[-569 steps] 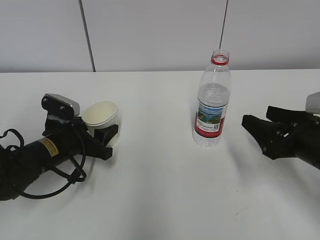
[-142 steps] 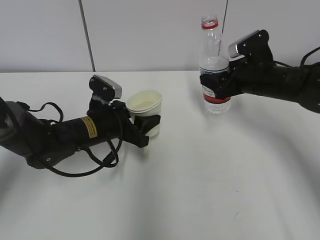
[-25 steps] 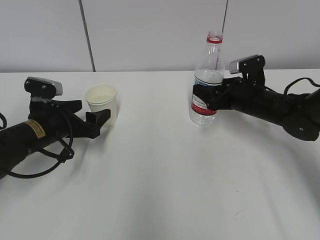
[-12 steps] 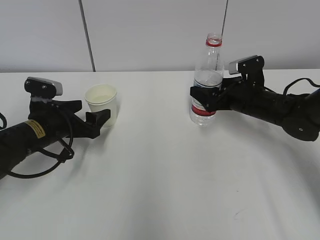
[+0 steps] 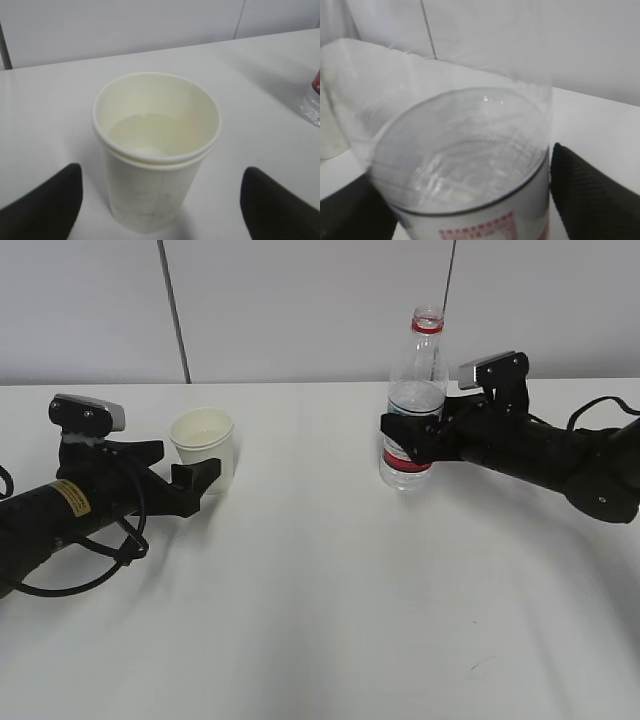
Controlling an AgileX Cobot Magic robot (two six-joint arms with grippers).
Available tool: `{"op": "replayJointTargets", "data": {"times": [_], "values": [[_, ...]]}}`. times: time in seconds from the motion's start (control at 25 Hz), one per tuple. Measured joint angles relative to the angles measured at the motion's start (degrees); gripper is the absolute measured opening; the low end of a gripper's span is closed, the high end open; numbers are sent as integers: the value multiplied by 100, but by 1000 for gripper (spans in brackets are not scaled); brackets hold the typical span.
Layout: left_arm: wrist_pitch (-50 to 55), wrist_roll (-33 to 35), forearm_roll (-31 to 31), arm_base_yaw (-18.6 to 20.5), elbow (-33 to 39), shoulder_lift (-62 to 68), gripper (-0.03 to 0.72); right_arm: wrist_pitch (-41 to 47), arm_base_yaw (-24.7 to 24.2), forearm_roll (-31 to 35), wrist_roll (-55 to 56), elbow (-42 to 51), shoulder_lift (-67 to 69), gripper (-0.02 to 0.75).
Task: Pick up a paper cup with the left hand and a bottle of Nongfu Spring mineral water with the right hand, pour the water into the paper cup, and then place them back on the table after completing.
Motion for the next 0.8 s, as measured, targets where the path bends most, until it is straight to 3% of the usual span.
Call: {"op": "replayJointTargets", "data": {"times": [0.8], "values": [[5,0,0,0,16,0,585,520,0,106,-72,530,-317,626]]}}
